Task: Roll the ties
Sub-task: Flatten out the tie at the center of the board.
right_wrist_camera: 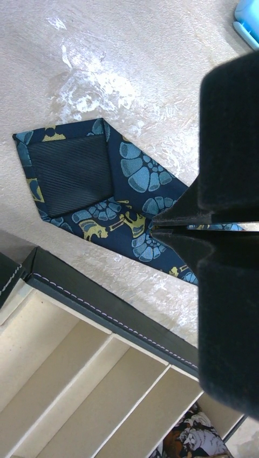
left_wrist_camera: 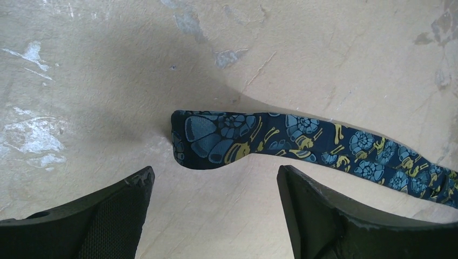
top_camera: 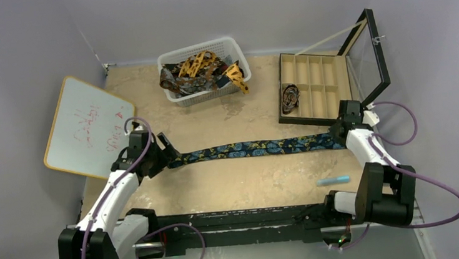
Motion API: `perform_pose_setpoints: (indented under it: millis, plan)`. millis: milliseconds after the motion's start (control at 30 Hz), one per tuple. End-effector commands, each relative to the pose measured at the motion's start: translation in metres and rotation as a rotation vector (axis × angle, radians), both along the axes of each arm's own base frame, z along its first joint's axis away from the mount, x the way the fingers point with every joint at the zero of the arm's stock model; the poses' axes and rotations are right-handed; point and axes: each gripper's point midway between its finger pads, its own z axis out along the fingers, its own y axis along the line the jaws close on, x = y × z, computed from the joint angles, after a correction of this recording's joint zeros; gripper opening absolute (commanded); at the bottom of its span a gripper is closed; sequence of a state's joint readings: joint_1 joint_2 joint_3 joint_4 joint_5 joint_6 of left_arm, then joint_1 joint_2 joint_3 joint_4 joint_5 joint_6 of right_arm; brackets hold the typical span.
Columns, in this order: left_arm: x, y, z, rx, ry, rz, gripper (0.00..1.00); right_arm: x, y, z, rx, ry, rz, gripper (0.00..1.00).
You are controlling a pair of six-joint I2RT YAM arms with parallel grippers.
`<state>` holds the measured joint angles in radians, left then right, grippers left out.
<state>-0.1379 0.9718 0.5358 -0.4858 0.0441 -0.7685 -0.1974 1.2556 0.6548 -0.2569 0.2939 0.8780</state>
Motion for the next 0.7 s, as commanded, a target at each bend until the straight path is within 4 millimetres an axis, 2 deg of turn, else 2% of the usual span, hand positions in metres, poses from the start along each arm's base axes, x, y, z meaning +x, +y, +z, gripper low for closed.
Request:
perform_pose_setpoints:
  millis: [0,67,233,333,400,533,633,667]
  plan:
    - [0.007,0.003,0.0,-0.005,-0.026,0.03,0.83,0.006,-0.014,0.02,-0.053,-0.04,-0.058,0.0]
    - [0.005,0.004,-0.002,-0.003,-0.026,0.032,0.83,0.007,-0.016,0.023,-0.063,-0.055,-0.065,0.0]
    - [0.005,0.004,-0.005,-0.006,-0.025,0.032,0.81,0.006,-0.005,0.011,-0.01,-0.021,-0.018,0.04]
    - [0.006,0.004,-0.007,-0.005,-0.022,0.03,0.79,0.008,-0.002,0.009,-0.003,-0.027,-0.002,0.17]
    - [0.007,0.003,-0.008,-0.005,-0.018,0.028,0.77,0.012,-0.001,0.016,-0.017,-0.054,0.042,0.35]
    - [0.007,0.004,-0.009,-0.011,-0.013,0.038,0.73,0.015,0.003,0.045,-0.048,-0.151,0.109,0.49]
    - [0.006,0.004,-0.008,-0.019,-0.005,0.05,0.73,0.019,0.022,0.065,-0.028,-0.242,0.207,0.61]
    - [0.006,0.004,-0.008,-0.021,-0.003,0.054,0.74,0.021,0.036,0.072,0.001,-0.281,0.269,0.63]
